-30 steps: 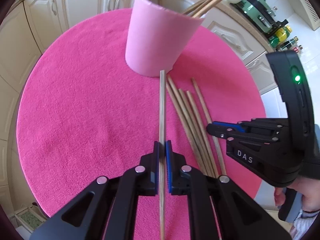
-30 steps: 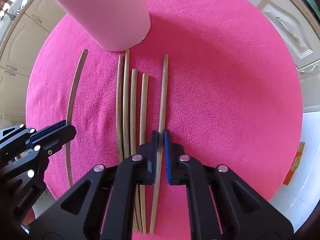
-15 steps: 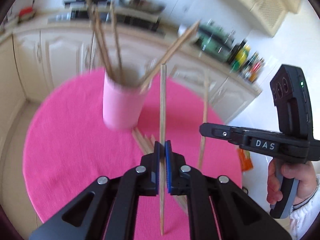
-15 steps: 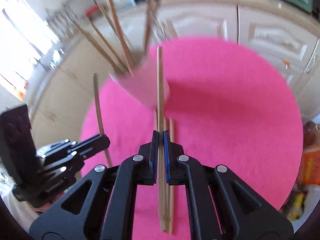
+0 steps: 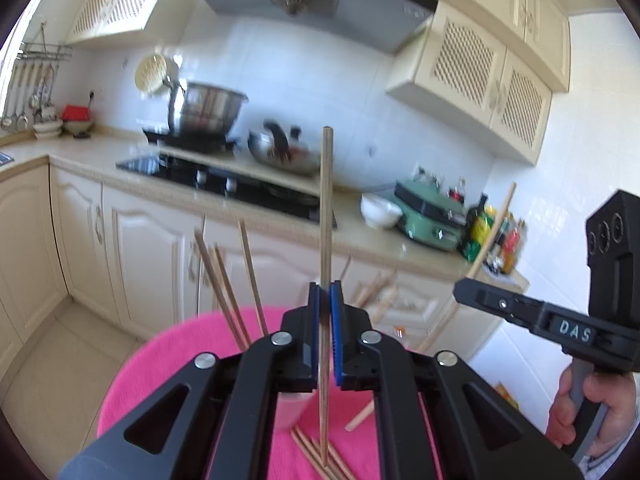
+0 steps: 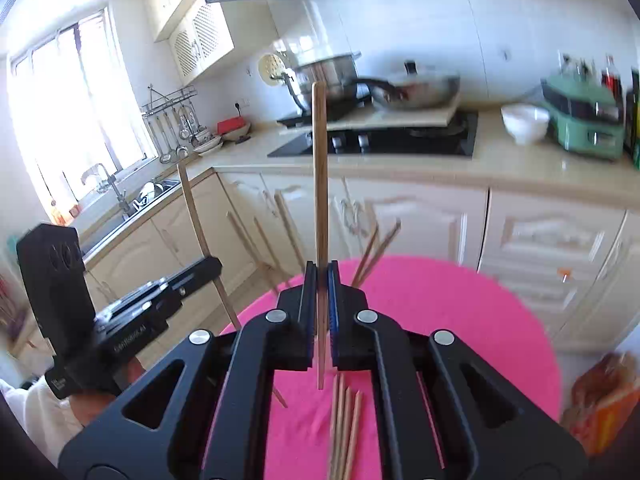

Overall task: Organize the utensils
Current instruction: 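Lift both held chopsticks up and over the pink cup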

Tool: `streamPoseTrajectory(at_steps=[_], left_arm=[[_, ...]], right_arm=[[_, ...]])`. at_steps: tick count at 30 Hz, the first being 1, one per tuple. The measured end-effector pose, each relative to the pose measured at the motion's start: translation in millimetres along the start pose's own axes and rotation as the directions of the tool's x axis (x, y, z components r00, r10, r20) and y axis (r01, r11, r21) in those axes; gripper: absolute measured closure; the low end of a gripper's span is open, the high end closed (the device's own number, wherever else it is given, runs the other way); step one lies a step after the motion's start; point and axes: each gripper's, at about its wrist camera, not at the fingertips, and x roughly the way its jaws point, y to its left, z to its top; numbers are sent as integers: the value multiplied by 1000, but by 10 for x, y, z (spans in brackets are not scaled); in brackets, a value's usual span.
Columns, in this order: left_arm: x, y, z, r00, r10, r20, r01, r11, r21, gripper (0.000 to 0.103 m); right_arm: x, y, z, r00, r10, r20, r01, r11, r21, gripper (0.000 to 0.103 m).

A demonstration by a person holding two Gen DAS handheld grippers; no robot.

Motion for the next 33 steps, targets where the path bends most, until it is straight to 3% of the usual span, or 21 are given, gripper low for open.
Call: streamPoseTrajectory(at_steps=[6, 13, 21, 33], left_arm=[[124, 23, 217, 992, 42, 119, -43, 999, -1, 98], [278, 81, 299, 983, 75, 168, -73, 997, -21, 98], [501, 145, 68, 982, 127, 139, -131, 991, 17, 98], [529, 117, -273, 985, 156, 79, -160, 986, 55, 98]], right_arm=[[112, -24, 169, 998, 14, 55, -11, 999, -41, 97], [213, -31, 267, 995, 53, 89, -46, 996, -83, 97], [449, 1, 181, 994, 99, 36, -95, 989, -110, 97], [596, 141, 3, 993, 120, -19, -121, 979, -164, 97]])
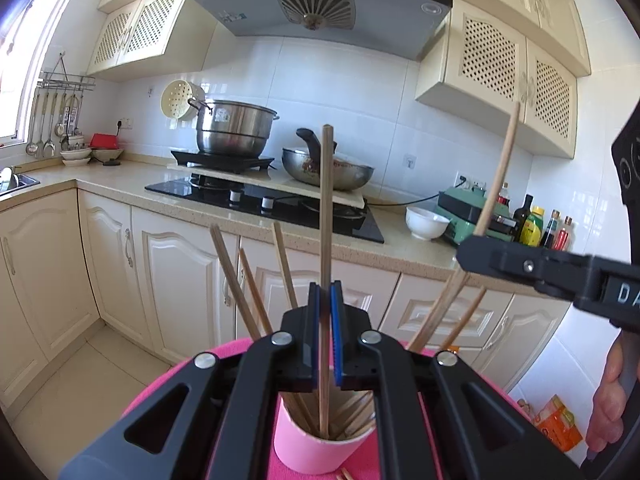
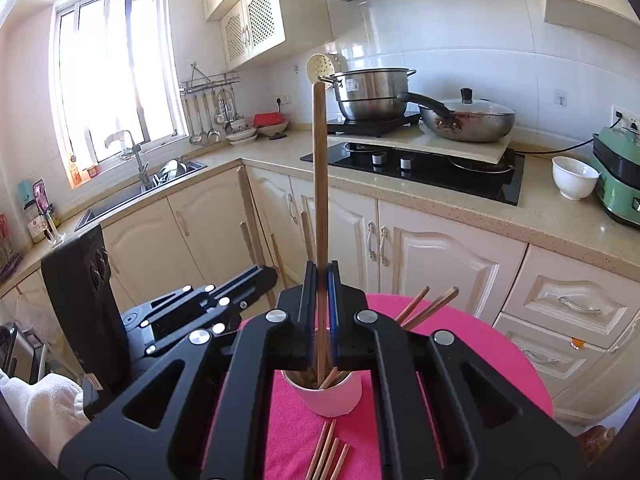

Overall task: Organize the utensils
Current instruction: 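Lift both held chopsticks up and over the pink cup, then open the left tool while the right tool opens, dropping chopsticks into the cup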

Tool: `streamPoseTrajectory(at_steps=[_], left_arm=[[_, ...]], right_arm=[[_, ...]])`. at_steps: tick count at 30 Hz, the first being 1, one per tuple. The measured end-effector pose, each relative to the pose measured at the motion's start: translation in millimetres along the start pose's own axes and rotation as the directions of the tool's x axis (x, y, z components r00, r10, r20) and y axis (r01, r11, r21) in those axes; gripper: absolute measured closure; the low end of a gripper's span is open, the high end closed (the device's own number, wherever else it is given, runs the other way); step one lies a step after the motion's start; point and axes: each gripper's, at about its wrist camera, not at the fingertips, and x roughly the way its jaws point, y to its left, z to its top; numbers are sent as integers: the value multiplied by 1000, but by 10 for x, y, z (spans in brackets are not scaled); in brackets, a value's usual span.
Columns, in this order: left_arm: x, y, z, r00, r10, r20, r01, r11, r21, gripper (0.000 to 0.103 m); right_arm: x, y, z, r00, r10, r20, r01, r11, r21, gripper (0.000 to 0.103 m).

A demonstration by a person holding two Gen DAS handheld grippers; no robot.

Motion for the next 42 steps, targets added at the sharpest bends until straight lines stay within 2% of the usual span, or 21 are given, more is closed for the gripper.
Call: streamPoseTrajectory(at_steps=[16, 22, 23, 24, 26, 32, 42], left_arm=[[-11, -39, -299, 997, 20, -75, -17, 999, 35, 98], [-27, -14, -267, 996, 35, -79, -34, 999, 11, 97], [-35, -6, -267, 996, 37, -78, -37, 999, 6, 96], [-44, 0, -273, 996, 52, -78, -52, 999, 5, 91], [-79, 0, -273, 995, 78, -69, -77, 997, 9, 70], [-178, 14, -247, 992, 104, -67, -104, 995, -6, 67], [-360, 54, -272, 978, 182, -97, -185, 983, -15, 65]], right_arm=[[159, 89, -183, 999, 10, -53, -11, 1000, -25, 97], [195, 95, -247, 998, 12, -62, -14, 999, -29, 97], [195, 93, -257, 998, 12, -62, -13, 999, -29, 97], [198, 93, -262, 998, 13, -63, -14, 999, -29, 97], [206, 91, -270, 998, 13, -66, -15, 999, -30, 97], [218, 127, -308, 998, 17, -69, -20, 999, -45, 97], [293, 158, -436, 997, 2, -77, -9, 996, -83, 97]])
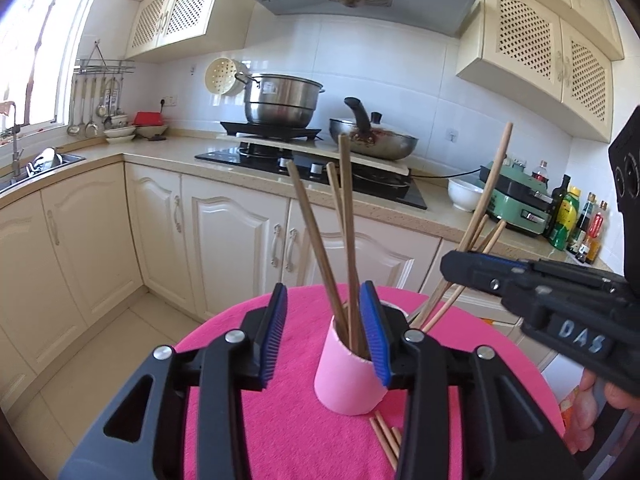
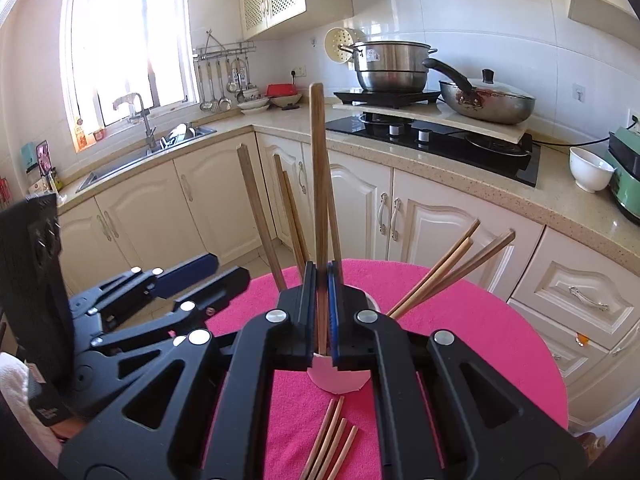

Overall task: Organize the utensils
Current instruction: 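Open the left tool while the right tool opens, dropping chopsticks into the cup, then move both open tools back down to the chopstick row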

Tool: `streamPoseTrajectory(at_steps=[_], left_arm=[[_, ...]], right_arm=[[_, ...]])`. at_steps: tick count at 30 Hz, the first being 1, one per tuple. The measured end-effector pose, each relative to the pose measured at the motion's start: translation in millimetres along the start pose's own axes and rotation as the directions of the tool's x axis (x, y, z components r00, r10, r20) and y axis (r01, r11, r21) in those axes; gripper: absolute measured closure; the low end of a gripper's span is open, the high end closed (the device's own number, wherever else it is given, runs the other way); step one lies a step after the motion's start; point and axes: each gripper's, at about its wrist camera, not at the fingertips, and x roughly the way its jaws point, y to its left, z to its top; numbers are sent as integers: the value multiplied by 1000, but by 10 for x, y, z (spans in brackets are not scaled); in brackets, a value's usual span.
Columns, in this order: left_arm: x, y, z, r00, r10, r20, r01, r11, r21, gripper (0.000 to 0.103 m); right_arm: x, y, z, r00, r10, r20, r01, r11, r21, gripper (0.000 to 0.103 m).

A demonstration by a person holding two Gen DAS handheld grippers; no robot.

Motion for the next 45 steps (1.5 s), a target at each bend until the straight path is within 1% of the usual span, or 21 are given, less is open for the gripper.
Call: streamPoseTrajectory(at_steps=[5, 9, 16, 17, 18, 19, 20, 21, 22, 28, 30, 34, 37, 41, 45], left_arm=[[-72, -10, -7, 999, 29, -17, -28, 1000, 6, 65], [-163, -18, -2, 998, 55, -33, -54, 998, 20, 65], [-314, -26, 30, 998, 47, -48, -46, 998, 31, 65], [-342, -28, 38, 998, 43, -49, -42, 999, 33, 65], [-373, -28, 47, 998, 35, -50, -34, 999, 32, 65], [-399, -31, 59, 998, 29, -51, -27, 999, 33, 65], [-428, -34, 67, 999, 23, -48, -21, 999, 33, 65], [-457, -35, 76, 999, 17, -45, -16, 999, 33, 65], [-500, -34, 89, 999, 7, -41, -6, 999, 34, 65], [-775, -51, 143, 999, -35, -15, 36, 998, 42, 65], [-856, -74, 154, 999, -52, -12, 53, 998, 45, 62], [-1037, -140, 147, 996, -84, 3, 83, 994, 76, 61], [-1133, -175, 127, 995, -104, 6, 103, 991, 86, 60], [-1211, -234, 92, 992, -123, 5, 122, 988, 96, 56], [-1216, -314, 47, 990, -140, -10, 140, 985, 102, 52]], right_arm=[[79, -26, -121, 1000, -6, -31, 6, 1000, 7, 97], [43, -27, -156, 1000, -8, -23, 9, 1000, 21, 96], [-127, 55, -134, 999, -42, -1, 42, 998, 49, 95], [-175, 78, -120, 999, -52, 7, 52, 997, 53, 93], [-210, 100, -108, 998, -57, 15, 56, 997, 56, 86], [-262, 127, -95, 997, -71, 24, 69, 996, 58, 74], [-307, 145, -89, 996, -79, 34, 77, 995, 60, 68], [-358, 171, -74, 995, -85, 45, 82, 995, 63, 57], [-437, 200, -61, 993, -99, 62, 95, 993, 70, 56], [-797, 351, -19, 982, -164, 99, 155, 984, 92, 54], [-943, 404, -20, 974, -195, 116, 183, 977, 106, 53], [-1204, 525, -73, 960, -245, 139, 227, 965, 134, 49], [-1335, 545, -150, 950, -278, 143, 256, 954, 154, 47], [-1454, 553, -257, 941, -312, 132, 286, 941, 183, 45], [-1538, 534, -356, 931, -345, 118, 317, 925, 208, 40]])
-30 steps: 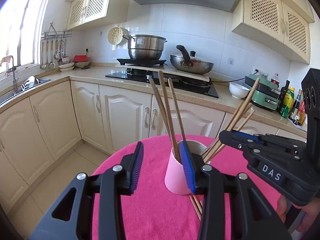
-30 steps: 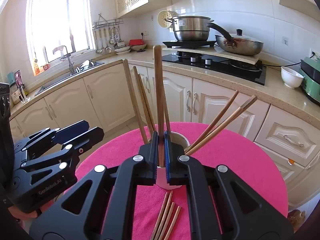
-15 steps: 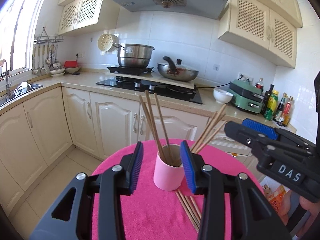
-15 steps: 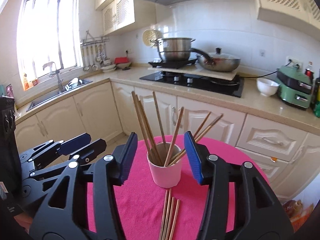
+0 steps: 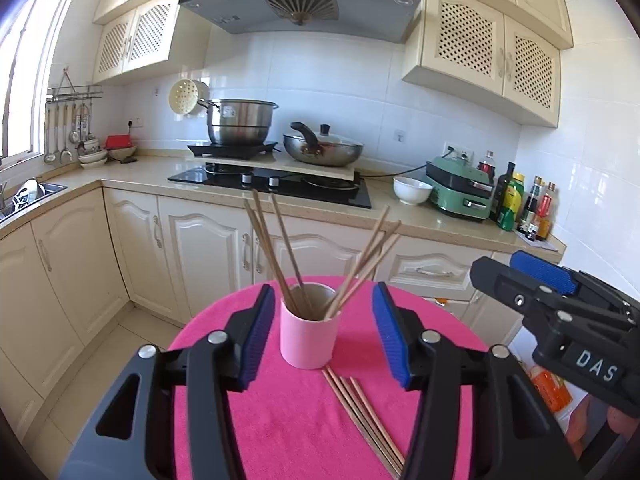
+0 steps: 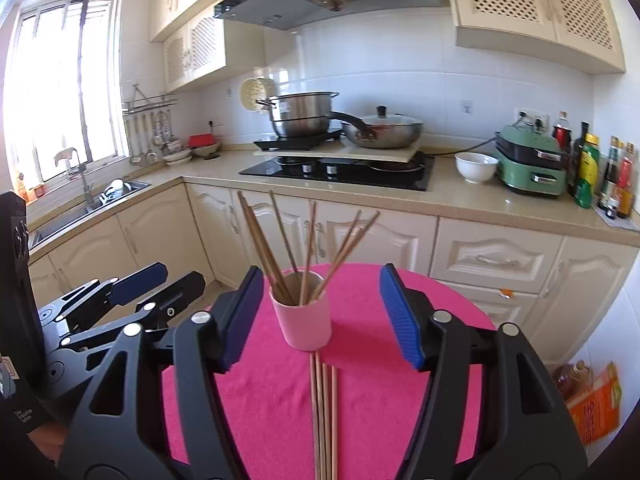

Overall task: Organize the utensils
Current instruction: 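Move both open tools back down to the chopstick row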

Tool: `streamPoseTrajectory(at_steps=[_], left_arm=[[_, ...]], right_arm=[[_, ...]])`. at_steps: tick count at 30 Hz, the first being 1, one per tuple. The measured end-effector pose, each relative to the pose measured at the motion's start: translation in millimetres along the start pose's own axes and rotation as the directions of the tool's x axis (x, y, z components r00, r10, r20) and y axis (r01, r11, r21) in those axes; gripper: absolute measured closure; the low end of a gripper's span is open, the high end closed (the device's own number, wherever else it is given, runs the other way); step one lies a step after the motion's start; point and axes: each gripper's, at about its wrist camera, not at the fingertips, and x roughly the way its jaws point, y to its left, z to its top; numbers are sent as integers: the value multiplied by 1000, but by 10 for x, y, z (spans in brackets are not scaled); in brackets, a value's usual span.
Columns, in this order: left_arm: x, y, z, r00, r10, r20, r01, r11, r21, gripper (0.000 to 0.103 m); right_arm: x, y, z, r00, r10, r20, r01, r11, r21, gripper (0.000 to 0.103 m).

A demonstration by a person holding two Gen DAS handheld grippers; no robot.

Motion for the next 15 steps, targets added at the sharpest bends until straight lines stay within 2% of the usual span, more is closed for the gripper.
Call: streamPoseTrajectory(at_steps=[6, 10, 15], left_arm=[[123, -99, -100, 999, -13, -48, 14, 1000, 19, 49], [314, -172, -206, 994, -11, -112, 14, 1000, 25, 49], [638, -215, -415, 973, -31, -230, 29, 1000, -11, 49]], right_arm=[[16, -144, -120, 999, -41, -36, 42, 999, 28, 37], [117, -267, -229, 995, -50, -81, 53, 998, 35, 36], [272, -442, -410, 986, -64, -152, 72, 996, 47, 36]])
